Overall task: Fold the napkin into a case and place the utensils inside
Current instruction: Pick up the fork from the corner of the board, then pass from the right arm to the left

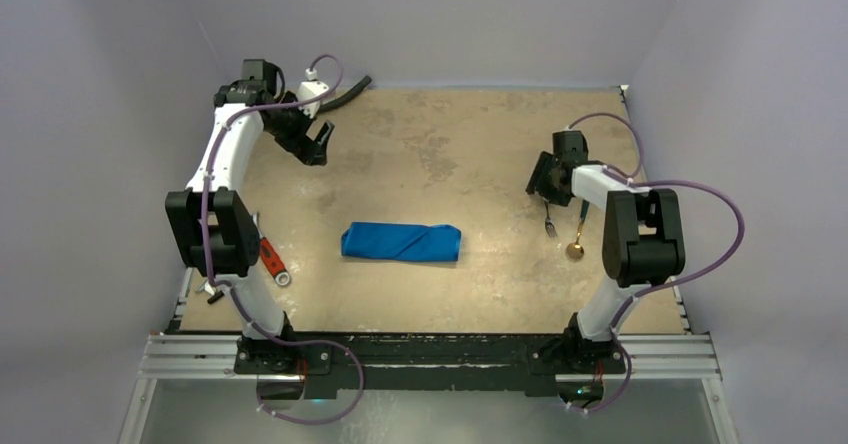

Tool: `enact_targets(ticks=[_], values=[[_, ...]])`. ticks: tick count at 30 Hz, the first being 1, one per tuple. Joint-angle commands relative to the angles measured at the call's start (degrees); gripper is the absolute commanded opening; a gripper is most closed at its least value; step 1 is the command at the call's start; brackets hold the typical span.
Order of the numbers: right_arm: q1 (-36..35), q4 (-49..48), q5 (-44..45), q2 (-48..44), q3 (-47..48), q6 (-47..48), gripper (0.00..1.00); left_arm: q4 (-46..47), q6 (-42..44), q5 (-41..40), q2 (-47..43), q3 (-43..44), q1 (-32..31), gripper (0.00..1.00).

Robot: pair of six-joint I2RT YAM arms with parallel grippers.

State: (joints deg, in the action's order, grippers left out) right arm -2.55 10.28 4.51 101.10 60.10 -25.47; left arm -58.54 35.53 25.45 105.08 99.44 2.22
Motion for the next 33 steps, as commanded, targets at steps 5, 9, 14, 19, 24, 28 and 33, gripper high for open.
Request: enact_targets(ticks=[5,9,14,19,24,28,33], values=[[-0.71,-5.25,-1.90,-1.43,-6.75,0.73,0.20,2.19,-4.19,1.38,-2.75,1.97,-0.19,0.99],[-4.63,-6.83,-2.74,-1.10,-6.91,0.45,0.00,2.55,-5.83,4.81,-3.18,2.67,-0.47,0.98],[-9.34,-7.58,-3.92,-0.71,-2.57,3.40,0.00,-2.40,-5.46,9.17,-0.72,5.86,-1.43,0.99],[-14.73,-10.09,-7.03,-3.04,3.38,9.58,0.00,-3.78,-5.79,12.90,0.08,5.54,-3.55,0.98],[-23.11,-9.48,-11.79,-4.20,11.51,16.60,0.00,0.45,-6.48,20.35,-2.50,1.94,-5.40,0.99],[-26.70,-5.96,-17.68,-3.37,18.28,19.30,0.00,0.16,6.62,25.78,-6.34,-1.28,-8.20,0.99],[-28.10,-0.65,-26.67,-2.97,23.24,17.49,0.00,-1.05,33.77,23.13,-14.21,-7.20,-9.20,0.99]])
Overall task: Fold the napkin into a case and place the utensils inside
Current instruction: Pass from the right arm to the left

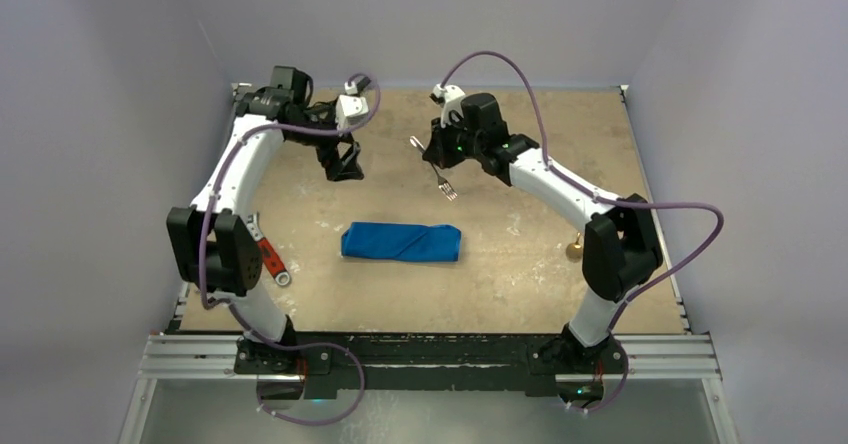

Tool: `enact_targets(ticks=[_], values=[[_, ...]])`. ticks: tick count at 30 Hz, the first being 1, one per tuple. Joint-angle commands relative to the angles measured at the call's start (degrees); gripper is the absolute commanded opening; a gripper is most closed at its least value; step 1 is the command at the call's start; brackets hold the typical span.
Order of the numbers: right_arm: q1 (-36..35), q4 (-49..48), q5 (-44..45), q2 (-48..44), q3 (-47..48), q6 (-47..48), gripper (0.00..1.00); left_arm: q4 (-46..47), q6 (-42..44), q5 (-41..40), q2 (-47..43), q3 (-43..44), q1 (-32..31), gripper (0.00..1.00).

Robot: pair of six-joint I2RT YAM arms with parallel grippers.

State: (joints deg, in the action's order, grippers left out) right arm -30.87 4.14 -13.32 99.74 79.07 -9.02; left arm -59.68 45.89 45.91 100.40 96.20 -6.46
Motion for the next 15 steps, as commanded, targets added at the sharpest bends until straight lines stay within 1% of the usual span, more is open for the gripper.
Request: enact_targets(ticks=[1,3,5,6,7,9,10,12,13,15], values=[[0.05,6.47,-10.61,-1.55,5.02,0.31,0.00,3.47,25.44,2.21,-12.09,-6.79,-0.63,0.99],[-0.18,7.58,-14.88,-1.09,6.20,-1.35,0.00,7.91,33.68,-0.37,-19.18,-12.47,-2.66,0.99],[-0.85,7.33,-19.02,-1.03,6.53,-3.36,0.00,14.62,39.98,-5.78,-25.44,-19.05,-6.76,0.99],[-1.24,7.04,-20.80,-1.23,6.54,-4.07,0.00,19.13,43.72,-9.30,-28.90,-23.34,-9.31,0.99],[-1.62,7.02,-22.30,-1.36,6.58,-4.54,0.00,24.97,45.61,-11.28,-32.35,-27.40,-11.26,0.98],[-2.34,6.33,-24.56,-1.77,6.27,-5.63,0.00,33.38,51.49,-12.72,-38.05,-35.93,-13.75,0.95],[-2.67,5.90,-25.69,-1.87,6.12,-6.23,0.00,35.13,54.01,-12.83,-40.02,-37.84,-14.74,0.94],[-3.37,5.06,-27.92,-1.92,6.37,-7.33,0.00,34.28,59.43,-12.87,-42.65,-40.26,-16.34,0.88],[-3.81,4.82,-28.82,-1.94,6.70,-7.69,0.00,35.38,61.81,-12.94,-44.01,-41.83,-16.79,0.85],[-4.90,4.20,-30.36,-1.74,7.32,-8.49,0.00,40.54,63.68,-12.76,-46.51,-45.78,-17.36,0.82]])
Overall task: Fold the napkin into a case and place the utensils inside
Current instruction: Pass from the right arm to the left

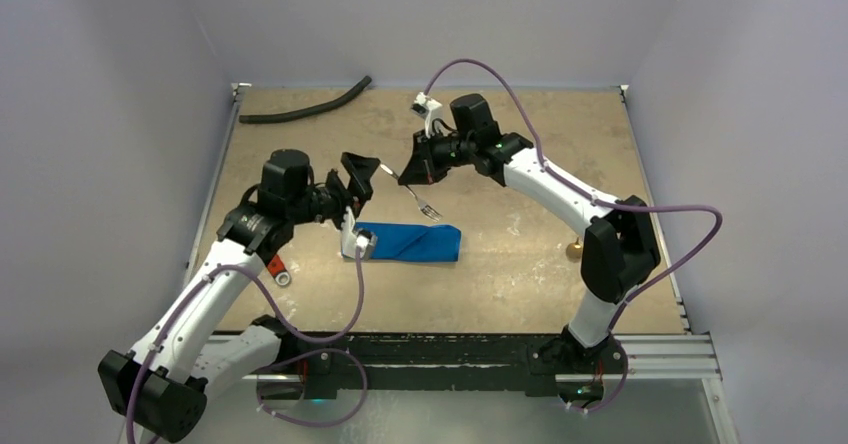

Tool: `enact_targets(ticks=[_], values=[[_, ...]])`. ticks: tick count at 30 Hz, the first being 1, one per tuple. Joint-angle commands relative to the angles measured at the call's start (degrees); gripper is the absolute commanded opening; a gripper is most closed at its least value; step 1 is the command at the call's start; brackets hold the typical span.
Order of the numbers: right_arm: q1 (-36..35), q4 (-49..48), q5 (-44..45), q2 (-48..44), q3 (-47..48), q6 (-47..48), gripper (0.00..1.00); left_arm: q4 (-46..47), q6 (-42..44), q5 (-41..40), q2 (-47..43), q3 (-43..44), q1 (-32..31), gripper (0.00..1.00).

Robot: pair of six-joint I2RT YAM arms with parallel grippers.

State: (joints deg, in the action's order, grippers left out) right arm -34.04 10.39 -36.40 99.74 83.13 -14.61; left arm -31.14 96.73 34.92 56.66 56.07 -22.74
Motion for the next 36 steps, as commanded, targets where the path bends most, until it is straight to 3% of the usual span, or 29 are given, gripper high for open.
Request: enact_targets(ticks=[1,5,9,20,26,31,34,36], values=[[-2.15,-2.42,-8.23,-1.49,3.60,-3.48,0.00,12.30,14.64,-1.51,-3.65,-6.64,-1.15,0.80],[-3.69,-4.55,-11.74,-0.08,4.67,-5.86,0.00,11.88,22.68,-2.18,-5.67,-9.75,-1.26,0.71],[-5.34,-4.90,-12.51,0.80,5.47,-7.15,0.00,14.60,24.49,-3.65,-6.80,-12.91,-1.25,0.59],[-6.75,-4.66,-11.58,2.32,7.30,-7.93,0.00,22.96,19.02,-6.33,-8.72,-16.23,-1.30,0.00],[-7.00,-7.28,-12.68,1.72,6.17,-9.39,0.00,26.85,16.00,-6.88,-9.60,-17.91,-1.28,0.00],[-6.26,-7.30,-11.75,-0.71,3.43,-11.92,0.56,35.57,9.85,-8.79,-10.87,-20.46,-1.29,0.00],[-4.15,-9.99,-10.20,-4.67,-2.01,-14.63,0.70,38.80,7.21,-11.59,-11.63,-21.35,-1.25,0.00],[-2.25,-13.31,-9.78,-8.59,-7.70,-17.22,0.73,40.07,6.18,-13.91,-11.88,-21.54,-1.25,0.00]])
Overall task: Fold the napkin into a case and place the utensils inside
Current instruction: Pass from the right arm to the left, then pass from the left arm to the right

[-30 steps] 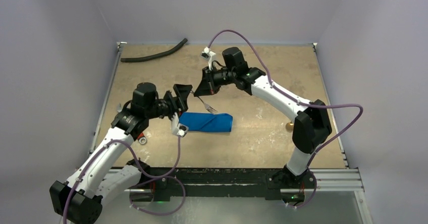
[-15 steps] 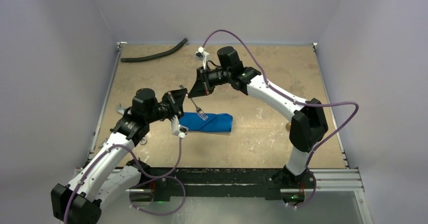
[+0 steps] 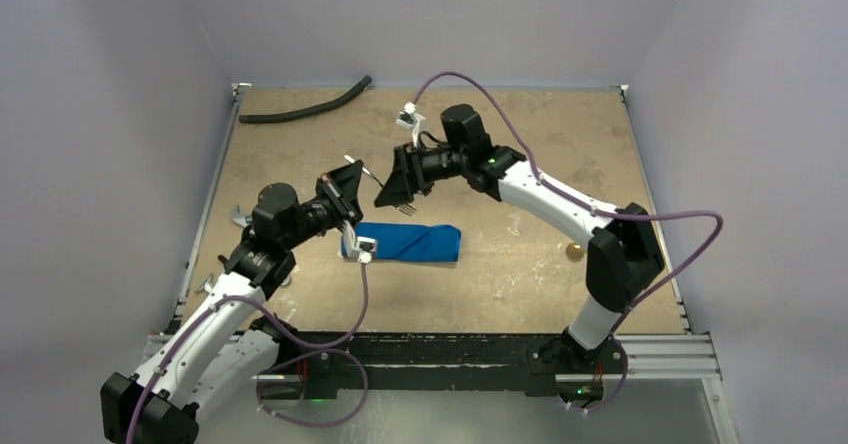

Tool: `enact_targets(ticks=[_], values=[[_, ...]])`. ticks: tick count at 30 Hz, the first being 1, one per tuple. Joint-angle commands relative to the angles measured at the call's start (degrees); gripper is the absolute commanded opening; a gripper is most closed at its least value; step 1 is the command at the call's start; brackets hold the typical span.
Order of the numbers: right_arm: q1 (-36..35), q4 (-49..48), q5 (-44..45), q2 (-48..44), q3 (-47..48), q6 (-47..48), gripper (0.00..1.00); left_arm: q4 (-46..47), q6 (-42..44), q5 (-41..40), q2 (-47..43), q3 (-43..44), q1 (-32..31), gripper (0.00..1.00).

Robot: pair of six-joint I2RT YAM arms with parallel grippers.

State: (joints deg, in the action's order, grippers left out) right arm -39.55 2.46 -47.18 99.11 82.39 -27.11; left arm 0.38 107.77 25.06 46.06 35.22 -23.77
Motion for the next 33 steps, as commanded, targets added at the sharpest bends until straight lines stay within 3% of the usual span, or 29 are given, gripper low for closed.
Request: enact_targets(ticks=[1,8,16,33], values=[[4.25,-7.00,0.76,-9.57,-9.61,-6.48,0.72,9.10,-5.18,-4.92,-1.37,-0.81,-0.22,0.00],[7.47,-20.35,-0.44,-17.94,-23.19,-20.43,0.65,9.65,-4.85,-8.04,-1.69,-1.82,-0.37,0.00],[7.41,-31.48,0.91,-16.18,-24.93,-32.12,0.62,12.48,-3.70,-12.87,-0.11,-2.53,-1.57,0.00],[5.50,-32.30,3.46,-10.74,-21.42,-33.85,0.36,13.29,-4.71,-16.82,1.63,-1.79,-2.85,0.00]])
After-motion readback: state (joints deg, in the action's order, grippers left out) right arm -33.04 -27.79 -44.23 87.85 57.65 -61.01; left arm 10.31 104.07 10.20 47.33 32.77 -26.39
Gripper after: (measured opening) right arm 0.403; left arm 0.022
